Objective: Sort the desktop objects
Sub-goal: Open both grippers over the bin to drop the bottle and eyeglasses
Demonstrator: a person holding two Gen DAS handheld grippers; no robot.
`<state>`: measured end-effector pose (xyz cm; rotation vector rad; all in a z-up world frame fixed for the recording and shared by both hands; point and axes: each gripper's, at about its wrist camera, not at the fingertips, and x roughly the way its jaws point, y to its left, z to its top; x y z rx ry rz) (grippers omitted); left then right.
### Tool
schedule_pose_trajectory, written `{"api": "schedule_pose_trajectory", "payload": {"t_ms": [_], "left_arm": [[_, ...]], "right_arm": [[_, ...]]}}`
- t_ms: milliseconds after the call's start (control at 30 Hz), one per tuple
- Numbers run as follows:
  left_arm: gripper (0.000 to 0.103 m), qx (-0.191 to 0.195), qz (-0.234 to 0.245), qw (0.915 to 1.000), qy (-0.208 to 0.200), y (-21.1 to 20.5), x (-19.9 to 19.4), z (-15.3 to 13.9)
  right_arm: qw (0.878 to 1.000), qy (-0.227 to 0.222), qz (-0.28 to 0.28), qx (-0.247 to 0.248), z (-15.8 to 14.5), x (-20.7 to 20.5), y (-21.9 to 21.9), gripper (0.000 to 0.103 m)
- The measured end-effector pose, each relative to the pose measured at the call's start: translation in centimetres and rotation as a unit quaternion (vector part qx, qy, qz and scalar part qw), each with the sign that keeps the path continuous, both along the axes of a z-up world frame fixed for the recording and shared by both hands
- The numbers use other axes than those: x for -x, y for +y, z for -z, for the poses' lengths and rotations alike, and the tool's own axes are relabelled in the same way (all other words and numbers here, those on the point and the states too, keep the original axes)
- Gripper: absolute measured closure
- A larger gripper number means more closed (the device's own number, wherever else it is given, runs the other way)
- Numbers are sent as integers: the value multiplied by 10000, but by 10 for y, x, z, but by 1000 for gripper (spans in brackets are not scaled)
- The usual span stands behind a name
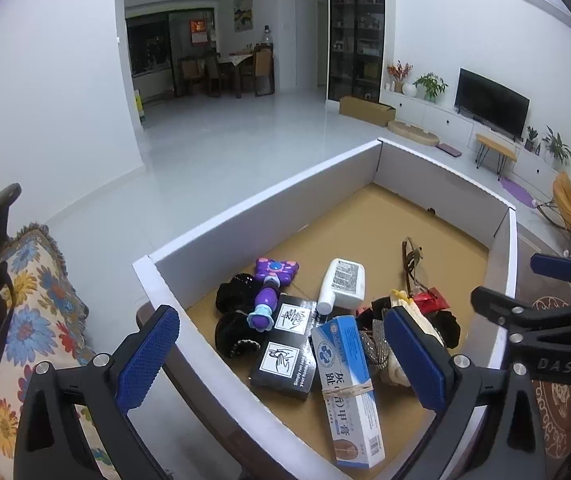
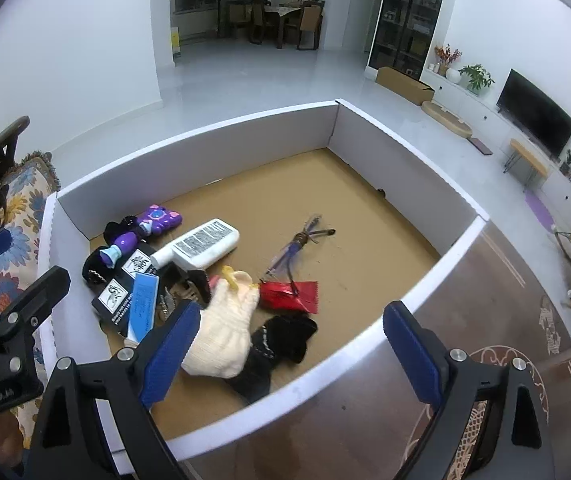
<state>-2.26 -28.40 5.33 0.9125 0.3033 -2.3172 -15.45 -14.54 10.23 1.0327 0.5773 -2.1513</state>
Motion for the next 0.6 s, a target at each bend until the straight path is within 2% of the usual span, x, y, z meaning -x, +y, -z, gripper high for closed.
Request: {"api": "schedule_pose_trajectory", "payload": {"t_ms": [300,500,600], "left_arm": [[0,40,-33,10000,-25,-1,-2,-1],[0,-163,10,9998,82,-6,-3,1],[0,-45,-38,9998,171,-4,-4,-1]], "right_arm": [[9998,-67,-84,-147,7,-3,-13,10],[9998,-115,-41,-155,12,0,-13,10],[9998,-190,4,-95,13,3,-11,10]]}}
